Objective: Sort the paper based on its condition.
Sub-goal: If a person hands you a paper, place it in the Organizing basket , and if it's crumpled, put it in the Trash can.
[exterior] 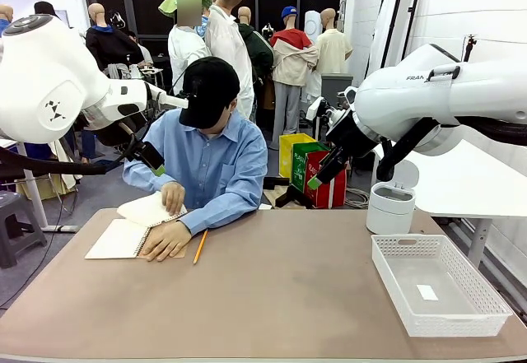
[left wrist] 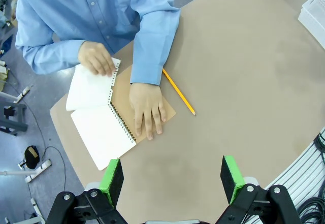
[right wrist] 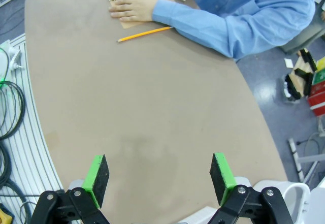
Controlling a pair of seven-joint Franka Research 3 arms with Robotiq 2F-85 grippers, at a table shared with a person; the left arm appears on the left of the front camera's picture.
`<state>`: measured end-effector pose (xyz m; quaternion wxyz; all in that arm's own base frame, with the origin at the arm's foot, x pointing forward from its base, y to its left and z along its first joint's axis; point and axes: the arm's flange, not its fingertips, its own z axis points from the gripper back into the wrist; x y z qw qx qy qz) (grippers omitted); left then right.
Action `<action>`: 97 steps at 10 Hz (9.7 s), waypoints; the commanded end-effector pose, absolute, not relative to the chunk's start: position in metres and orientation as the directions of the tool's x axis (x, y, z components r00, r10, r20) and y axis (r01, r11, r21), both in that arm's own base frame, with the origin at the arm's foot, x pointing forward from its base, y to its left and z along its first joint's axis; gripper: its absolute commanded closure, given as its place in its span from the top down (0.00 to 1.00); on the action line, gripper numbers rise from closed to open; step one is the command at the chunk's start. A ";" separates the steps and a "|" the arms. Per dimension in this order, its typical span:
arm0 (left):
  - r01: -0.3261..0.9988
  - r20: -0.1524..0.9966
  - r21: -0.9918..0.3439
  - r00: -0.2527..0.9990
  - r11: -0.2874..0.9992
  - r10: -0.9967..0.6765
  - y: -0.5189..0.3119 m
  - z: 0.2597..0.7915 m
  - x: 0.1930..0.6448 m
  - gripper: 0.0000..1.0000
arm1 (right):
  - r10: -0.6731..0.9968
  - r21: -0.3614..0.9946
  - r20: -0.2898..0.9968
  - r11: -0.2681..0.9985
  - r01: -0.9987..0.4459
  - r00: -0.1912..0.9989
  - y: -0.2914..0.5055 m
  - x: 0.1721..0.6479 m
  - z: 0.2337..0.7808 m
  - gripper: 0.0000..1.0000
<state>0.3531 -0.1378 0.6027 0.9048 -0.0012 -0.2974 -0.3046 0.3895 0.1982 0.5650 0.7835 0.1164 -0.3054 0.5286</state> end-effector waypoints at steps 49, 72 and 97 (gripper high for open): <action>0.557 0.541 0.179 0.633 0.811 -0.554 -0.137 0.604 0.353 1.00 | 0.757 -0.141 0.597 0.424 -0.895 0.264 0.199 0.390 0.565 1.00; 0.557 0.541 0.179 0.633 0.811 -0.554 -0.137 0.604 0.353 1.00 | 0.757 -0.141 0.597 0.424 -0.895 0.264 0.199 0.390 0.565 1.00; 0.557 0.541 0.179 0.633 0.811 -0.554 -0.137 0.604 0.353 1.00 | 0.850 -0.027 0.375 0.409 -0.912 0.370 0.247 0.401 0.449 1.00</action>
